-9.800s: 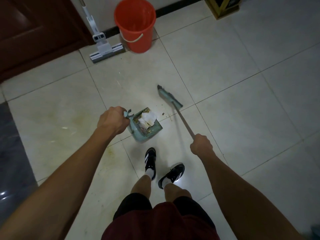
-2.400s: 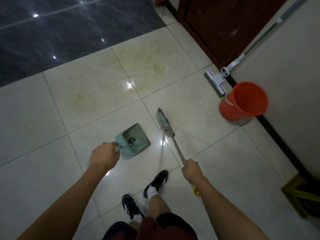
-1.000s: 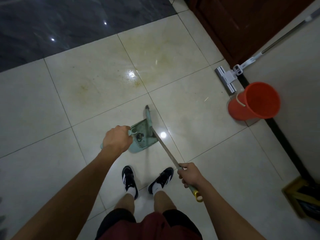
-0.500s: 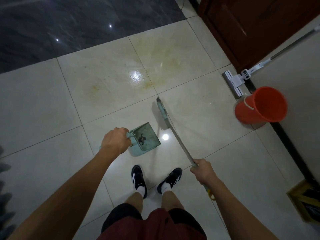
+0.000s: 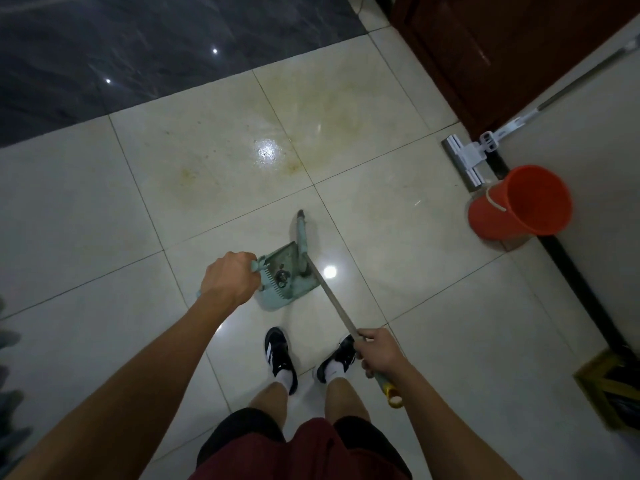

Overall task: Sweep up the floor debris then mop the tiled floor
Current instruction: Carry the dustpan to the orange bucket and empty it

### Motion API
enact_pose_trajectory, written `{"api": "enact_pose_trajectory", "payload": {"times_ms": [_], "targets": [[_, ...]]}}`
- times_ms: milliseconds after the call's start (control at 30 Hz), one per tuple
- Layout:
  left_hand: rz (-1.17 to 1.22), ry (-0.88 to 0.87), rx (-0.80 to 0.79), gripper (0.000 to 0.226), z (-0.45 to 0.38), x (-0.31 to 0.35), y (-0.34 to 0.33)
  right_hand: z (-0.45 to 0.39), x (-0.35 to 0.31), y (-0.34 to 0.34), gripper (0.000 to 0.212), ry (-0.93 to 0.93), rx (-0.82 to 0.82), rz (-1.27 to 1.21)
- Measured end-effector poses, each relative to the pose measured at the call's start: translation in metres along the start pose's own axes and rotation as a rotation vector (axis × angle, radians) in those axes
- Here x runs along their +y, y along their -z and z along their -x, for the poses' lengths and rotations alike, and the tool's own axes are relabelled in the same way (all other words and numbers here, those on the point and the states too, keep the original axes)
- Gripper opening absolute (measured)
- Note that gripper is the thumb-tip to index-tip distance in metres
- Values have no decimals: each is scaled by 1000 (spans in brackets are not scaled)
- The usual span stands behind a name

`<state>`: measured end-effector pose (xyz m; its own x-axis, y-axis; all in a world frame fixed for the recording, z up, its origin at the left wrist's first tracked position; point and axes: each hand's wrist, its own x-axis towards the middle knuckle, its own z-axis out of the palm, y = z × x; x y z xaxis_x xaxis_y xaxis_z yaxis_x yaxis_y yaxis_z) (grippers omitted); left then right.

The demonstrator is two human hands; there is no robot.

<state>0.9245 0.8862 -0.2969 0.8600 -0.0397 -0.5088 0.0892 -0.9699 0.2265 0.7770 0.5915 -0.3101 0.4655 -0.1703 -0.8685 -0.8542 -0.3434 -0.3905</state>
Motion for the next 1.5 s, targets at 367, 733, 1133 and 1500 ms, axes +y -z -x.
{"api": "enact_pose_trajectory", "payload": {"times_ms": [367, 733, 1133, 1500], "targets": [[-92, -110, 10, 2, 6, 58, 38, 25, 17, 45, 37, 45, 186, -257], [-127, -309, 166, 8, 6, 185, 81, 19, 54, 147, 7, -29, 354, -600], [-117, -570, 347, 12, 21, 382, 110, 41, 118, 284, 10, -92, 470, -926], [-229, -839, 398, 13, 24, 542, 104, 52, 161, 352, 2, -86, 537, -1159]]}}
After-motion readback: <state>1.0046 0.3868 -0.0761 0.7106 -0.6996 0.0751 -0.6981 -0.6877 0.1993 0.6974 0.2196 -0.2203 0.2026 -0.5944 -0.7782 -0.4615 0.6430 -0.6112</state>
